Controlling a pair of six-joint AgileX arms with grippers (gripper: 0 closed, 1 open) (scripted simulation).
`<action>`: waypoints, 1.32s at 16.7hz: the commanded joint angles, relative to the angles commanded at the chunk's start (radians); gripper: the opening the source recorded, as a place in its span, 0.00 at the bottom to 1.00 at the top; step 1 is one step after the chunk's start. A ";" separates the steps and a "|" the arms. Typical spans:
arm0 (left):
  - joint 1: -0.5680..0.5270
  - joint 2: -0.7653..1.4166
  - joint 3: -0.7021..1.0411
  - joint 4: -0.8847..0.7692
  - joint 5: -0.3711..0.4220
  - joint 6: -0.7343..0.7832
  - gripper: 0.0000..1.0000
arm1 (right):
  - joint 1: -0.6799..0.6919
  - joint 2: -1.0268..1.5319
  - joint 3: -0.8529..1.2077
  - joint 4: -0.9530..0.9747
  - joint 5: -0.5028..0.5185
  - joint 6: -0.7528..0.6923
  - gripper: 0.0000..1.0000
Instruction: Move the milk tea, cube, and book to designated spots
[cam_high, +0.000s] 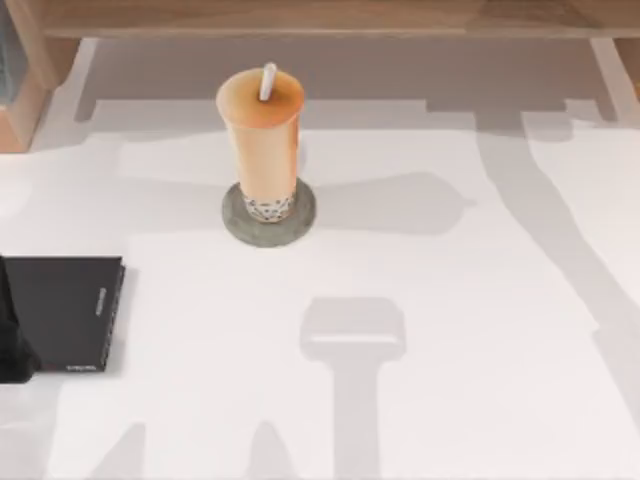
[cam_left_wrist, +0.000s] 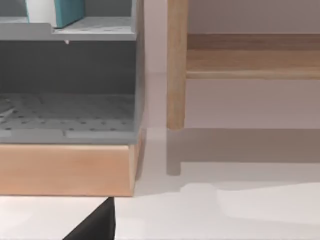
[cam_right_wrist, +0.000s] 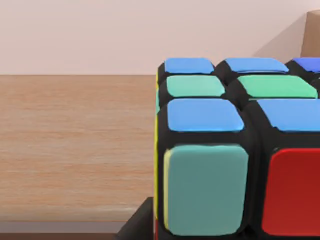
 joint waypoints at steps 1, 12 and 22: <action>0.000 0.000 0.000 0.000 0.000 0.000 1.00 | 0.002 -0.003 -0.002 -0.002 -0.002 0.001 0.00; 0.000 0.000 0.000 0.000 0.000 0.000 1.00 | -0.057 0.238 0.389 0.081 -0.135 -0.017 0.00; 0.000 0.000 0.000 0.000 0.000 0.000 1.00 | -0.082 0.379 0.446 -0.066 -0.077 -0.001 0.00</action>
